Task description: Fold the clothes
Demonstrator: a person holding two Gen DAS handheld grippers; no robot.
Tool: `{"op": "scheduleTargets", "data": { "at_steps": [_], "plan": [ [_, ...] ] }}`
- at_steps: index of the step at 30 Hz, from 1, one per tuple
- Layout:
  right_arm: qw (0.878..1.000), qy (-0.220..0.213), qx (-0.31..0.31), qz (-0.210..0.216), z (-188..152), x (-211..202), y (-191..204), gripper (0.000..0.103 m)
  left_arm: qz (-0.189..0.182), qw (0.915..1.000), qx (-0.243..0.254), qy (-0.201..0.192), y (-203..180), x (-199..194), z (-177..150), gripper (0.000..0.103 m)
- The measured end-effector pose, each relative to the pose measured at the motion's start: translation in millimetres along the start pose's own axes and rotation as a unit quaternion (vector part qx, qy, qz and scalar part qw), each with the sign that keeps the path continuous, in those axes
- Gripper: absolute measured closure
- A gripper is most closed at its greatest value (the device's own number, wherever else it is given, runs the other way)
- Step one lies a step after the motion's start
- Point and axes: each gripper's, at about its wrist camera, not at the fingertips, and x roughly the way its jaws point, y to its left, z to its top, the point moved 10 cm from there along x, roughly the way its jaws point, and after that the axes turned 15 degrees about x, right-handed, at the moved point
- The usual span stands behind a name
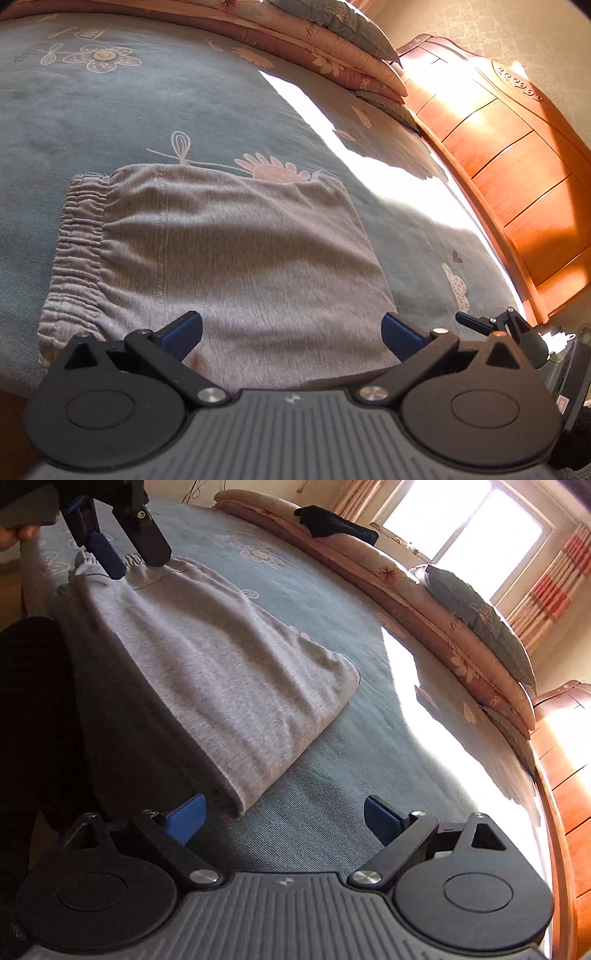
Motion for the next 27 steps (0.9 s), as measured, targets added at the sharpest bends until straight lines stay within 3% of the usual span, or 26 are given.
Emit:
{"op": "scheduleTargets", "data": {
  "at_steps": [5,8,12,16,27],
  "plan": [
    [0.990,-0.046,-0.117,-0.059,0,9,23,0.006,0.010,0.9998,0.013,0.012,-3,10,-1,0.001],
    [0.976,-0.067,-0.182,-0.094,-2,14,35,0.006,0.025,0.9994,0.020,0.011,-2,10,0,0.001],
    [0.958,-0.097,-0.242,-0.119,0,15,52,0.004,0.016,0.9998,0.012,0.008,-3,9,-2,0.001],
    [0.951,-0.115,-0.257,-0.128,8,15,60,0.002,0.020,0.9997,0.013,0.005,-3,5,-4,0.001],
    [0.961,-0.110,-0.208,-0.148,23,26,43,0.000,0.023,0.9996,0.010,0.008,3,9,-4,0.001]
  ]
}}
